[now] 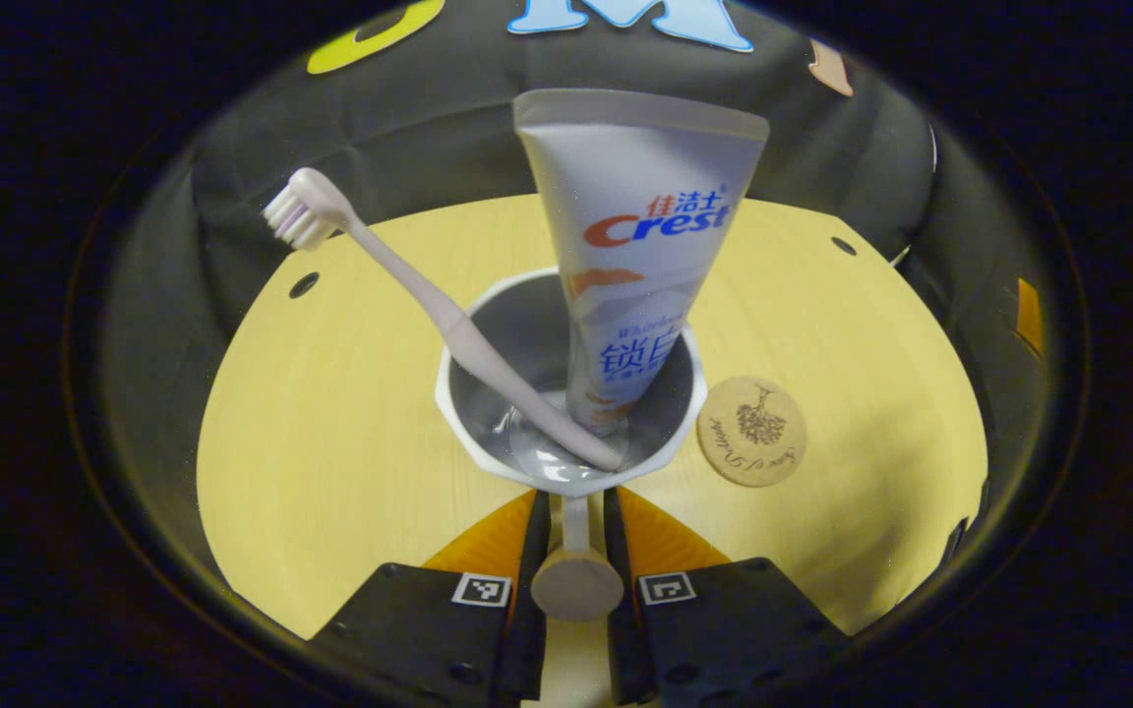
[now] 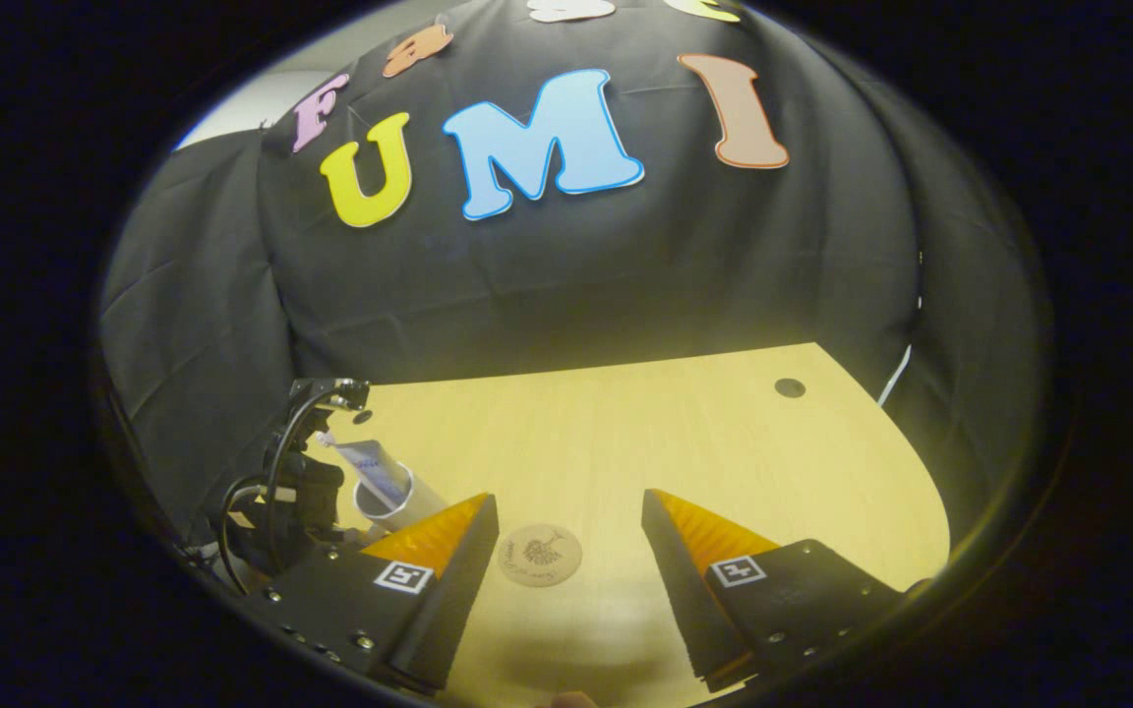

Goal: Put the toothbrush and toothpaste on the desktop into the cup, then pick up the cup and place it on the coaster on the desktop.

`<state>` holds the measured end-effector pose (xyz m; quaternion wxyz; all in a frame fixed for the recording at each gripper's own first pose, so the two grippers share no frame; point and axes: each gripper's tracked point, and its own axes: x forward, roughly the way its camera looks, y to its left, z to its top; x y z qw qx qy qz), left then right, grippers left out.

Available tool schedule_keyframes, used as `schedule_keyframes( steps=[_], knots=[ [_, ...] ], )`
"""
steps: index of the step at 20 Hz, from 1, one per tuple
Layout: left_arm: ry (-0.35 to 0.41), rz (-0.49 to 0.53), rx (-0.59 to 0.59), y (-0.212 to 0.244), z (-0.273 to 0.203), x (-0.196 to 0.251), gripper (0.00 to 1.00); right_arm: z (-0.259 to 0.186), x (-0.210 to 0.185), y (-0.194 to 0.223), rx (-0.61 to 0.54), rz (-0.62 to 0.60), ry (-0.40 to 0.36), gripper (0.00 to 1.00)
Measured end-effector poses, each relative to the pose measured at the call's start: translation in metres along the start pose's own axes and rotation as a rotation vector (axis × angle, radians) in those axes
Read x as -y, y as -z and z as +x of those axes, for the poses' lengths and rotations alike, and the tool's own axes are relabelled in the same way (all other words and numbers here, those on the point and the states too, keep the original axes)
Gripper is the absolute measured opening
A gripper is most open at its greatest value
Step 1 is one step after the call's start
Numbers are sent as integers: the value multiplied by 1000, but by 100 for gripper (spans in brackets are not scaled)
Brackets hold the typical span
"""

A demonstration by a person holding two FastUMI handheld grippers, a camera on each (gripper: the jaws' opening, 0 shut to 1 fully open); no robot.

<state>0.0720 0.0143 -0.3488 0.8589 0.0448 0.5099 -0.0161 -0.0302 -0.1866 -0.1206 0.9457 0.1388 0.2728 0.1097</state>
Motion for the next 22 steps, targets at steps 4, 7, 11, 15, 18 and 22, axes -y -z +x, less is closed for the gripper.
schedule_keyframes(
  steps=[4, 7, 11, 15, 18, 22],
  knots=[
    [65, 24, 14, -6, -1, 47, 33, -5, 8, -2, 6, -2, 5, 87],
    [102, 43, 14, -9, 5, 78, 39, -11, 19, -2, 6, 1, 20, 87],
    [121, 64, 2, -11, 13, 104, 39, -14, 39, -2, 4, 17, 47, 87],
    [132, 81, -23, -7, 22, 119, 39, -11, 53, -5, 1, 50, 56, 87],
    [136, 76, -40, -2, 26, 127, 39, -5, 62, -9, 3, 50, 60, 87],
    [129, 67, -51, 4, 29, 130, 33, 2, 69, -14, 2, 57, 58, 87]
  ],
)
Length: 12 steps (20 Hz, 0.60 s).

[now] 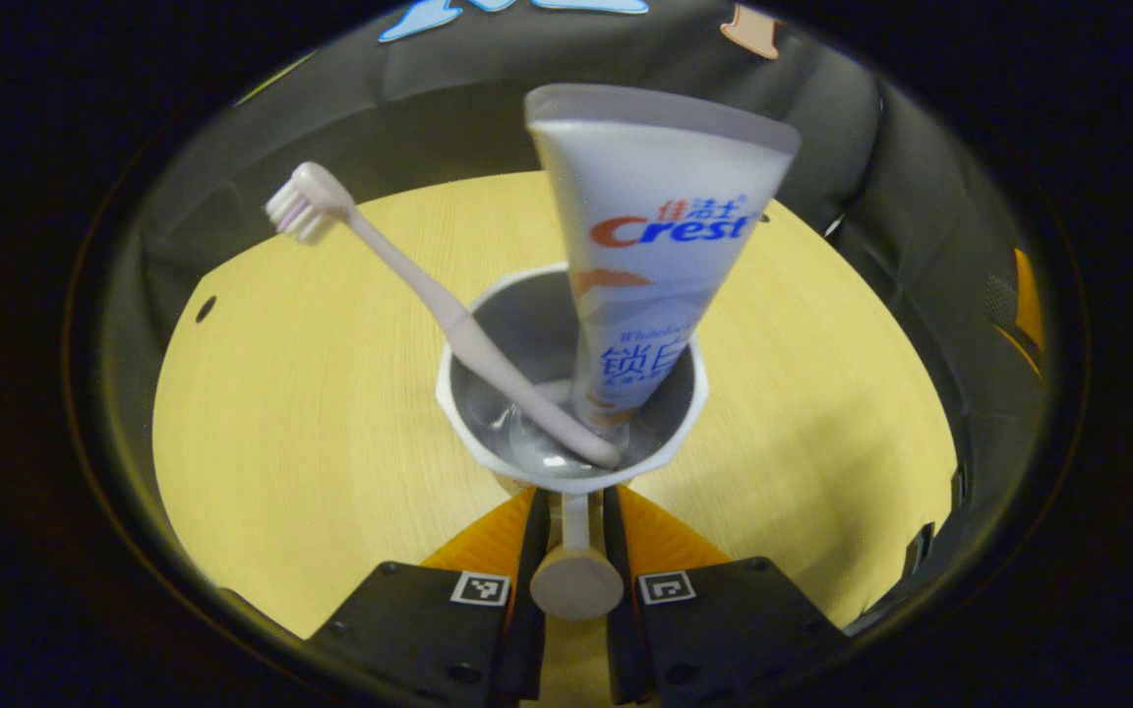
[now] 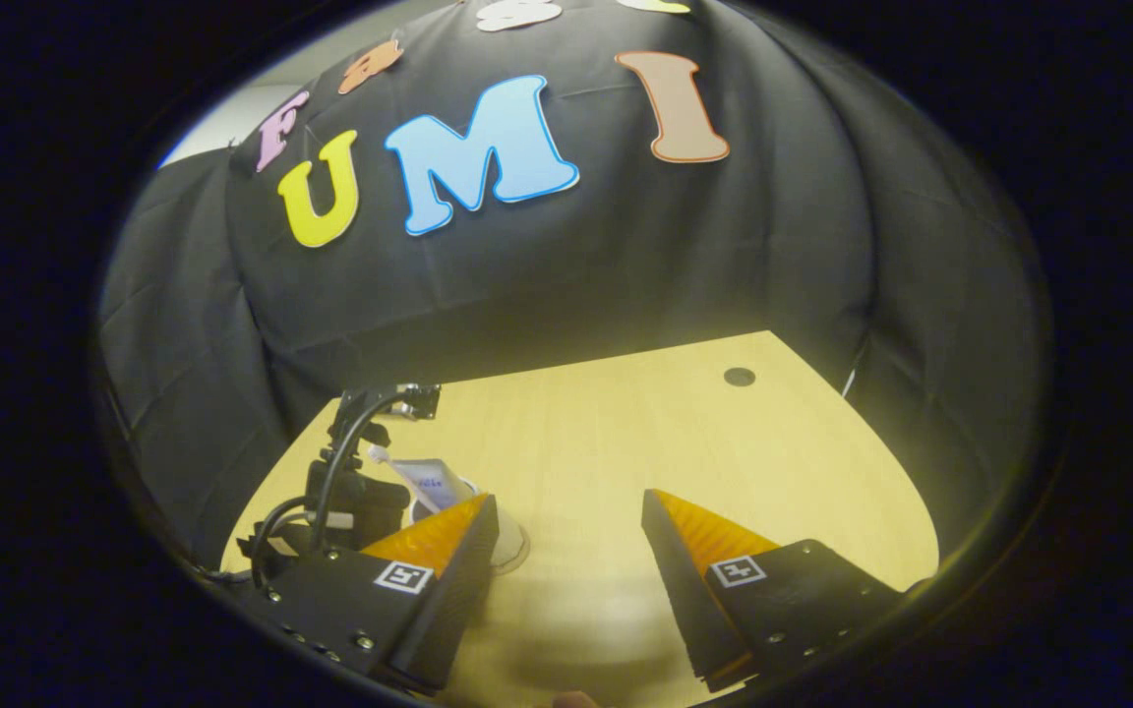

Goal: Put the toothbrush and toothpaste on the desktop into the cup, then pick up the cup and place it on the coaster on the desktop.

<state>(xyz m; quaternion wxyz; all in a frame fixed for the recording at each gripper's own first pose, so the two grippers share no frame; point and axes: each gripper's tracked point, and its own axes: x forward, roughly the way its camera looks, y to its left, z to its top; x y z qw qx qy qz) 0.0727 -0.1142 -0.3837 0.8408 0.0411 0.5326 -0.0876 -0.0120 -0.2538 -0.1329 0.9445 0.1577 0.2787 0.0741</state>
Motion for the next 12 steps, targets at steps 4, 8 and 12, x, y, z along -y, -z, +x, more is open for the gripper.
schedule_keyframes(
  steps=[4, 8, 12],
  knots=[
    [-18, 12, -10, 1, 2, 0, 33, 11, 4, -3, -2, -9, -3, 87],
    [-3, -4, 2, -1, 1, 5, 42, 15, 5, -5, 7, -30, -8, 87],
    [50, -35, 38, -4, -12, 13, 51, 19, 2, -11, 19, -49, -10, 87]
  ],
)
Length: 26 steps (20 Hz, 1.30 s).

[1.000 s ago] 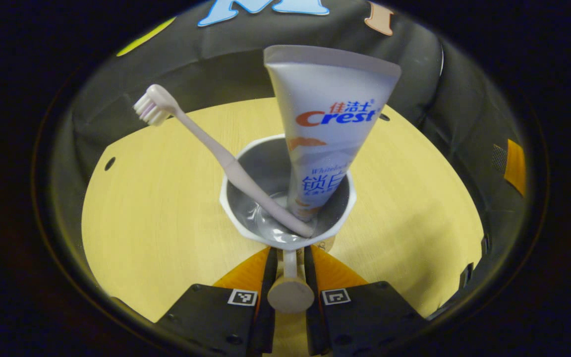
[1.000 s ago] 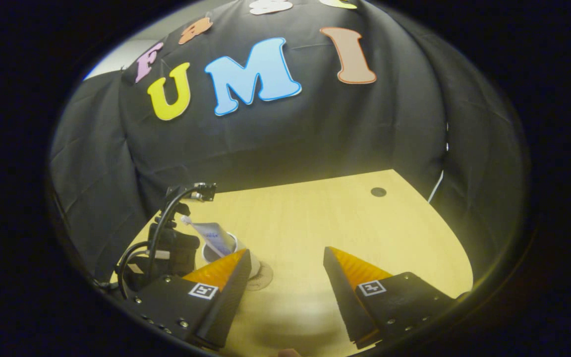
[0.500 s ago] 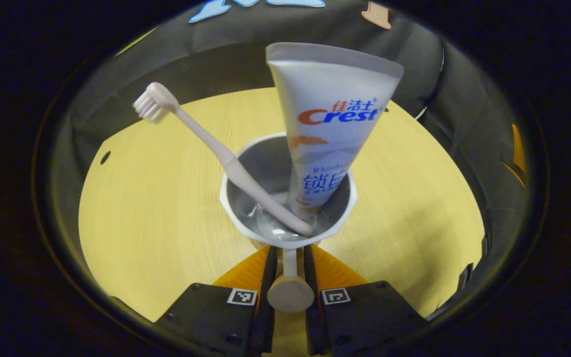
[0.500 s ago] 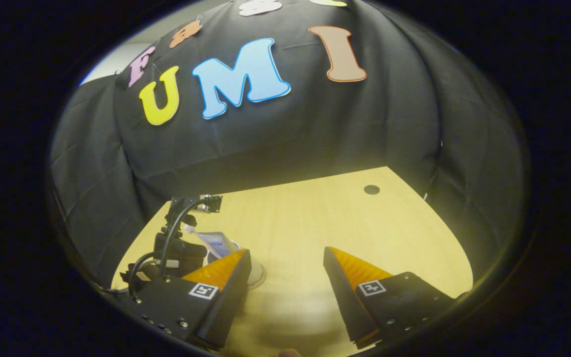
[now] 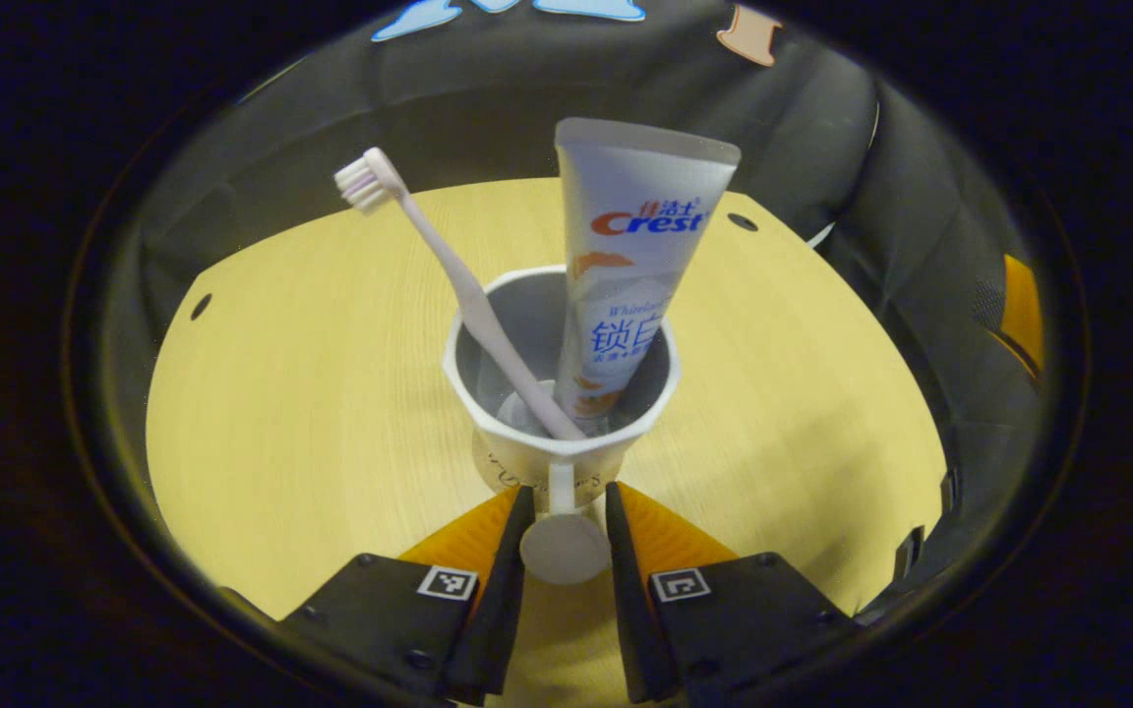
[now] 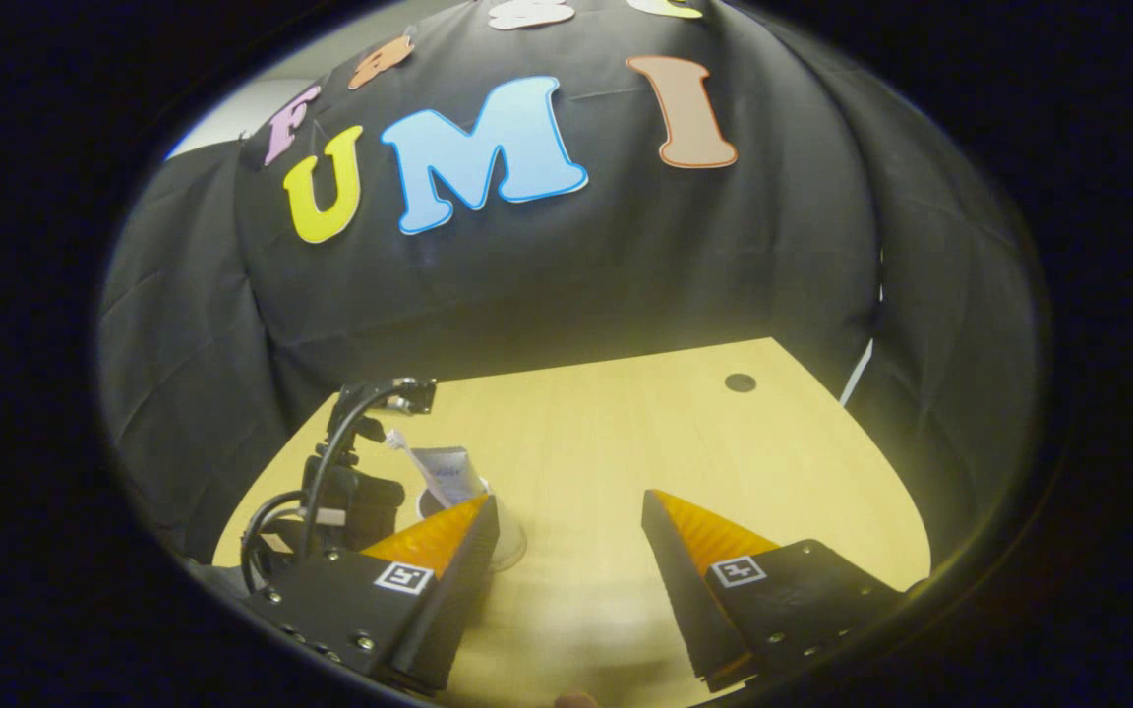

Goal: Put the toothbrush and toothpaste on the desktop into the cup, then pick up the cup and place it on the coaster on the desktop.

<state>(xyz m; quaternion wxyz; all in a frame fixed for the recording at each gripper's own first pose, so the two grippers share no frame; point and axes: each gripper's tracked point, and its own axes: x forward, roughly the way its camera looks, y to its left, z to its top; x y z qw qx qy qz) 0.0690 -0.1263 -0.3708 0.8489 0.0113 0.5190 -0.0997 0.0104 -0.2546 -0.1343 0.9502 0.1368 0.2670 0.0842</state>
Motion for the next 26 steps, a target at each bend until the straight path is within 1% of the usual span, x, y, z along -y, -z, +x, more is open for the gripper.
schedule_keyframes(
  steps=[2, 3, 5, 8, 10, 11, 12, 13, 14, 15, 16, 17, 18, 20, 22, 26],
  knots=[
    [16, -17, 51, -7, -13, 2, 55, 1, 0, -6, 18, -22, 7, 87],
    [19, -23, 81, -11, -21, 2, 60, 1, -1, -9, 29, -38, 11, 87],
    [21, -26, 154, -22, -42, 3, 64, -10, -4, -12, 53, -84, 15, 87],
    [-4, -23, 317, -49, -84, -3, 74, -28, -11, -28, 129, -148, 24, 87],
    [-27, -20, 446, -64, -120, -7, 74, -40, -17, -40, 173, -169, 32, 87],
    [-39, -23, 508, -72, -136, -9, 77, -45, -20, -43, 186, -171, 31, 87],
    [-61, -24, 564, -78, -152, -14, 87, -50, -24, -45, 191, -171, 24, 87],
    [-78, -24, 613, -83, -167, -17, 85, -56, -31, -47, 202, -174, 10, 87],
    [-95, -29, 663, -90, -179, -20, 85, -63, -36, -49, 217, -181, 0, 84],
    [-113, -35, 711, -94, -194, -24, 82, -69, -40, -52, 236, -194, -5, 87],
    [-130, -42, 752, -96, -205, -26, 97, -74, -44, -53, 248, -212, 1, 87],
    [-142, -46, 783, -96, -213, -26, 97, -80, -48, -55, 262, -225, 6, 87],
    [-155, -50, 815, -96, -220, -29, 91, -88, -56, -57, 283, -233, 4, 87],
    [-173, -56, 872, -100, -241, -35, 91, -105, -72, -61, 329, -243, -5, 86],
    [-176, -57, 913, -103, -247, -37, 90, -118, -81, -65, 375, -245, 5, 86],
    [-175, -46, 944, -102, -259, -49, 90, -131, -99, -71, 434, -239, 37, 86]
  ],
)
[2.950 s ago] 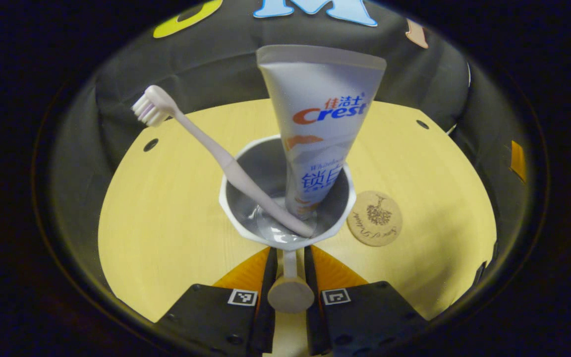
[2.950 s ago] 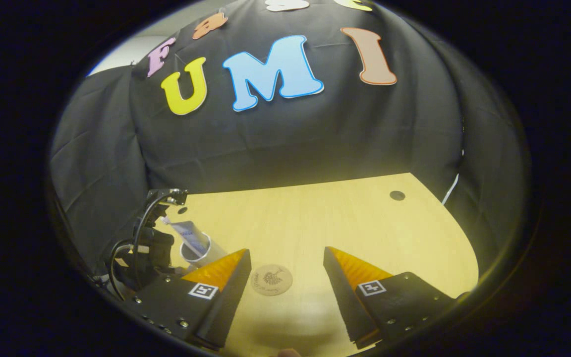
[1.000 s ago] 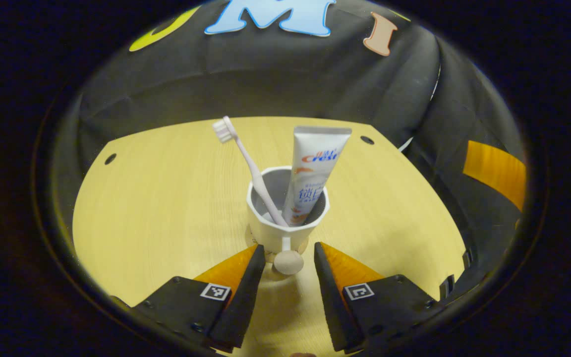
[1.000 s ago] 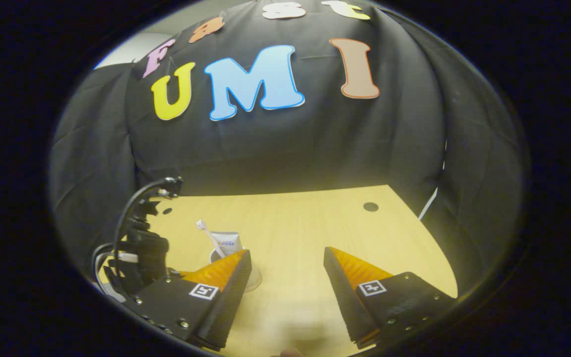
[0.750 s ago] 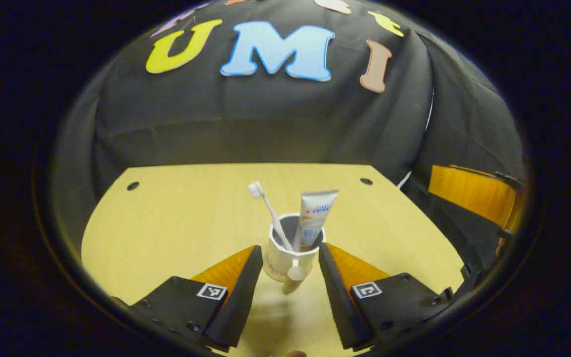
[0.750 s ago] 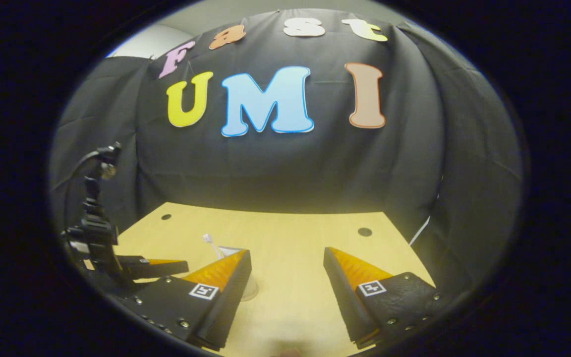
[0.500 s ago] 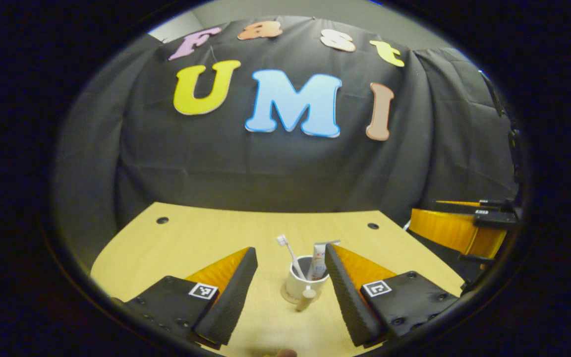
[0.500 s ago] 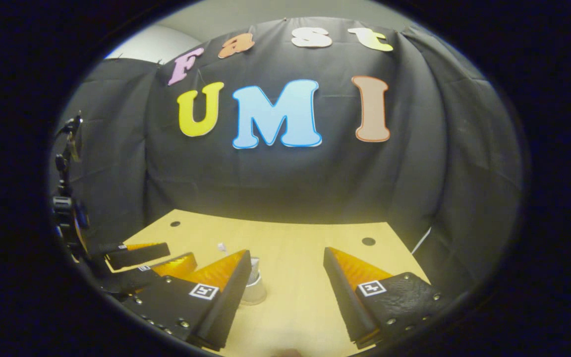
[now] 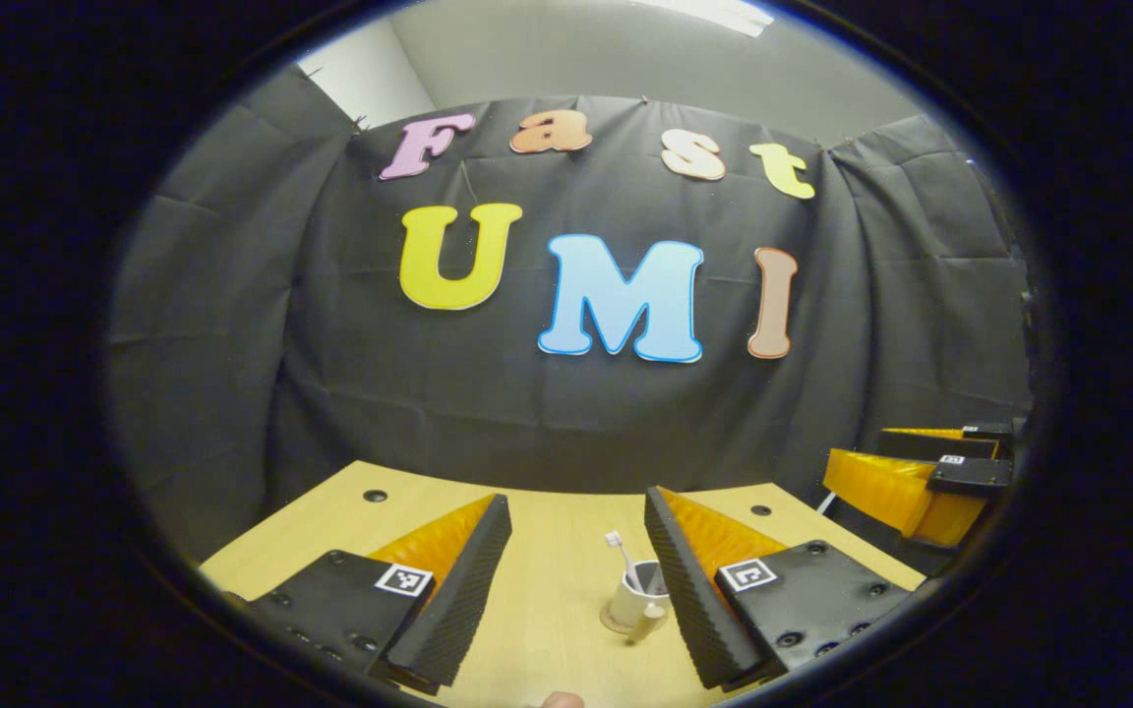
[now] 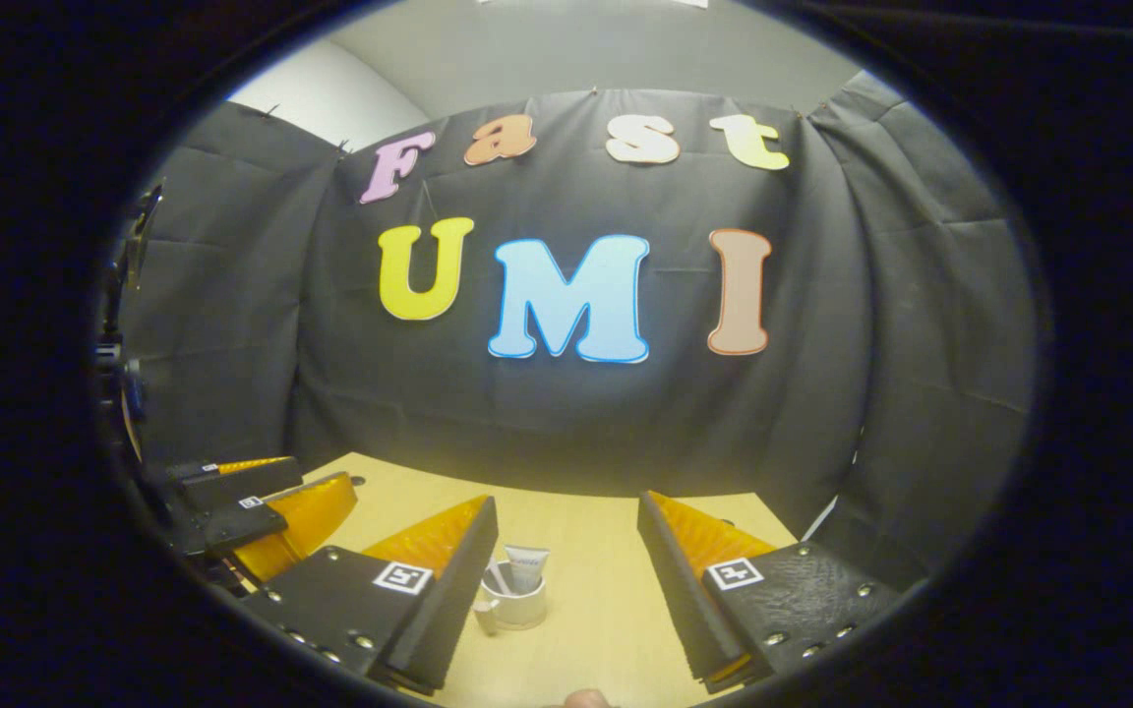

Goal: Put the toothbrush and toothpaste on the desktop into the cup, then pick up the cup and place it on the coaster on the desktop.

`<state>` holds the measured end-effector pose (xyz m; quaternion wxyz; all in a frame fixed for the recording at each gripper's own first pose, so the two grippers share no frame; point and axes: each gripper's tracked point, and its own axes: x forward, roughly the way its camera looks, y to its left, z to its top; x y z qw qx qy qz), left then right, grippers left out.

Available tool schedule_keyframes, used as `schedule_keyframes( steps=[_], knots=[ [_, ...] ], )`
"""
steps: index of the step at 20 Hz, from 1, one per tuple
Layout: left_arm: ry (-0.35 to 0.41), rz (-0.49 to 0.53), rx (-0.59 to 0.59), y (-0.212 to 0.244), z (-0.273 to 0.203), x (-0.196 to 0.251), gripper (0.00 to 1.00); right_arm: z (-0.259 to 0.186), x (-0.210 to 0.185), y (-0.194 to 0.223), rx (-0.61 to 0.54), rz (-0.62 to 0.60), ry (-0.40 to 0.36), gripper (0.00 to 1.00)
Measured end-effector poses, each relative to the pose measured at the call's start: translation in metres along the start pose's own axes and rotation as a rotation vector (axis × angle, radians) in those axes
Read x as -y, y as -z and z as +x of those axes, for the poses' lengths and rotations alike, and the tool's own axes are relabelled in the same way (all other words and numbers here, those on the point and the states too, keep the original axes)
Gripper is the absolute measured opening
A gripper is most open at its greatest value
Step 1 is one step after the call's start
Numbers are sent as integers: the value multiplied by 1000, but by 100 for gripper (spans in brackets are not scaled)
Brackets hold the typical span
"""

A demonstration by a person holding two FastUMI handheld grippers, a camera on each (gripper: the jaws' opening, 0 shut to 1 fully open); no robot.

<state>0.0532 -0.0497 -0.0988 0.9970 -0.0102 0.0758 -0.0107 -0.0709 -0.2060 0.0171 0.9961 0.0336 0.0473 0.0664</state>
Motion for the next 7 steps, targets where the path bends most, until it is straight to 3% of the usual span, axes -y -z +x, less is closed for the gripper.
schedule_keyframes(
  steps=[4, 5, 7],
  knots=[
    [15, -4, 48, -14, 2, -10, 90, -5, -7, 1, -2, 1, 42, 88],
    [15, 1, 52, -17, 2, -10, 96, -4, -9, 2, -9, 7, 48, 88],
    [21, 12, 61, -22, 2, -10, 96, -4, -11, 6, -18, 22, 58, 88]
  ],
)
